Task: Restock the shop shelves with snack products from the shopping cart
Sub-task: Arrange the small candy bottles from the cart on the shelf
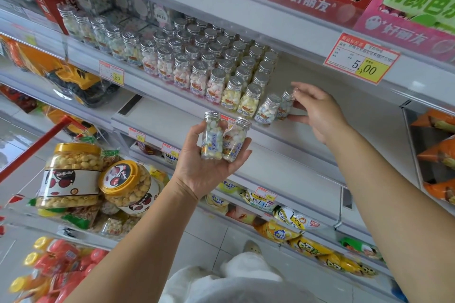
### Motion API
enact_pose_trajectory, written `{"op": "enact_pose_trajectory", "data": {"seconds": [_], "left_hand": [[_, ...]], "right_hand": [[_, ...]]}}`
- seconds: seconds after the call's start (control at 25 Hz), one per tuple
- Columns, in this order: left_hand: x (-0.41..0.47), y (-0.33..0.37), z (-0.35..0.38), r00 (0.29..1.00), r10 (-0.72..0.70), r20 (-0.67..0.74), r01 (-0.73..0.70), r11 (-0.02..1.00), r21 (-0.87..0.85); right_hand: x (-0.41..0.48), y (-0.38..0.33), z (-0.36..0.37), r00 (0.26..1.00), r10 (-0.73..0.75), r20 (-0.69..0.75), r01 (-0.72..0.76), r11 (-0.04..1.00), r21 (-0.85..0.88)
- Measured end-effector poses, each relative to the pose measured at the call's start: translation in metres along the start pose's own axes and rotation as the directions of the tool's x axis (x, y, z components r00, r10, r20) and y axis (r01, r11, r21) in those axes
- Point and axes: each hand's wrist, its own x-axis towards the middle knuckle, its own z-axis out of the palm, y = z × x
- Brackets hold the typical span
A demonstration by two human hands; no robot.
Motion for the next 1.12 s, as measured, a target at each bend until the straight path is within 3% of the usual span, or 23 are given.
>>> {"op": "enact_pose_trajectory", "data": {"seconds": [0.6, 0.68, 0.8, 0.88, 1.0, 1.12], "left_hand": [[-0.001, -0.001, 0.01, 1.0, -0.025, 0.003, 0.025, 0.996, 0.081], [0.0, -0.002, 0.013, 0.999, -0.033, 0.013, 0.031, 0.995, 0.097], [0.003, -0.005, 0.019, 0.998, -0.044, 0.035, 0.04, 0.992, 0.119], [0.004, -0.005, 0.022, 0.997, -0.051, 0.052, 0.045, 0.992, 0.121], [0.007, -0.008, 0.028, 0.997, -0.058, 0.045, 0.05, 0.987, 0.154], [0.009, -0.013, 0.033, 0.997, -0.061, 0.054, 0.049, 0.98, 0.191]], "right_hand": [[0.009, -0.005, 0.023, 0.998, 0.051, 0.045, -0.05, 0.998, -0.029], [0.006, -0.005, 0.02, 0.998, 0.004, -0.056, -0.008, 0.998, -0.056], [-0.023, -0.005, 0.018, 0.934, -0.231, -0.271, 0.179, 0.963, -0.201], [-0.053, -0.007, 0.021, 0.927, -0.329, -0.179, 0.262, 0.911, -0.32], [-0.081, -0.015, 0.026, 0.973, -0.219, 0.073, 0.229, 0.866, -0.444], [-0.086, -0.022, 0.022, 0.98, -0.145, 0.137, 0.19, 0.888, -0.419]]}}
